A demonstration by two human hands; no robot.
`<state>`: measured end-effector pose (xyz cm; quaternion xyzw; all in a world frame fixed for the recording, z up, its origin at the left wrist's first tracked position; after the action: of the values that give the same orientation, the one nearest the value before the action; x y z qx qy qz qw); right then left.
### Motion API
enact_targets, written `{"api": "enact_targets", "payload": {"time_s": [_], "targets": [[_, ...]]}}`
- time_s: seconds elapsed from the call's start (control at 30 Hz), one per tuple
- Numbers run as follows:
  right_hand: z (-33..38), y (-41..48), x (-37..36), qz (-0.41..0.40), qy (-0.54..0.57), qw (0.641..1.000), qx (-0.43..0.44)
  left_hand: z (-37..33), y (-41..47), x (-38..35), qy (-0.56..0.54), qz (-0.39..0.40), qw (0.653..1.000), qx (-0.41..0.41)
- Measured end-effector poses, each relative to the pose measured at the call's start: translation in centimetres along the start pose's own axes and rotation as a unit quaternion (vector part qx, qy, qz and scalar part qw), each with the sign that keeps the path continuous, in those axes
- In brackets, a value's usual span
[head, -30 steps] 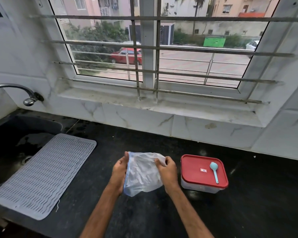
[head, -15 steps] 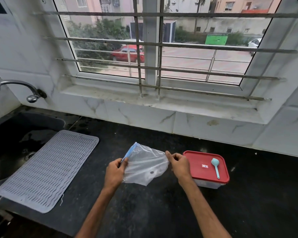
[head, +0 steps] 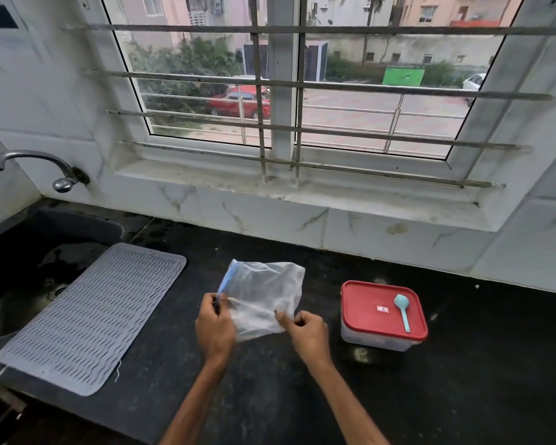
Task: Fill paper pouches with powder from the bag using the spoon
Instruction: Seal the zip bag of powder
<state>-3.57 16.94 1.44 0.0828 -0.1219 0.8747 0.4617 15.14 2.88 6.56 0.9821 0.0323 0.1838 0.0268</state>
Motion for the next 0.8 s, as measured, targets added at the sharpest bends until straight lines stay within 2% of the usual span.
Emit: {"api": "enact_targets", "payload": {"time_s": [0.07, 0.1, 0.13, 0.17, 0.23, 0.27, 0.37, 0.5, 0.67, 0.73, 0.8], "targets": [[0.0, -0.6, 0.3, 0.006, -0.039, 0.998, 0.046, 1.9, 0.7, 0.5, 0.010, -0.026, 0.999, 0.042], [-0.2, -1.3, -0.1, 0.023, -0.001, 0.999, 0.045, 2.5, 0.7, 0.4, 0.012, -0.024, 0.998, 0.052], [-0.6, -1.7, -0.4, 0.035, 0.056, 0.998, 0.014, 2.9, 0.6, 0.0, 0.010, -0.011, 0.998, 0.056], [-1.7, -1.9, -0.8, 0.040, 0.119, 0.990, -0.056, 3.1, 0.3, -0.7, 0.005, 0.013, 0.998, 0.055], [-3.5, -2.1, -1.1, 0.037, 0.220, 0.959, -0.177, 3.5, -0.6, -2.2, -0.011, 0.065, 0.996, 0.056], [-3.6, -2.2, -1.0, 0.046, 0.227, 0.955, -0.186, 3.8, -1.0, -2.8, -0.017, 0.082, 0.995, 0.062], [-3.1, -2.9, -1.0, 0.079, 0.185, 0.969, -0.144, 4.4, -1.5, -4.0, -0.023, 0.112, 0.991, 0.076], [-2.9, -3.1, -1.6, 0.081, 0.193, 0.966, -0.154, 3.6, -2.7, -4.8, -0.057, 0.142, 0.985, 0.076], [-1.3, -3.0, -2.8, 0.116, 0.185, 0.969, -0.113, 2.0, -4.7, -7.0, -0.132, 0.226, 0.963, 0.064], [-1.2, -2.8, -2.8, 0.114, 0.157, 0.977, -0.088, 1.8, -4.6, -7.2, -0.161, 0.224, 0.958, 0.081], [-1.8, -2.2, -1.6, 0.081, 0.125, 0.985, -0.082, 2.9, -3.0, -6.0, -0.185, 0.155, 0.962, 0.127]]}}
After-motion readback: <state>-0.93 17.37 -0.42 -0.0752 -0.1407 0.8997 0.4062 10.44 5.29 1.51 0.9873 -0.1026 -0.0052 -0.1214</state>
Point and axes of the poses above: each hand's wrist, its own y-axis towards the middle knuckle, its own x-axis out of the back of the hand, z = x × y, the point moved 9 cm from there along y, towards the middle knuckle, and after that the axes turned 7 degrees about -z, right-handed, at the moved point
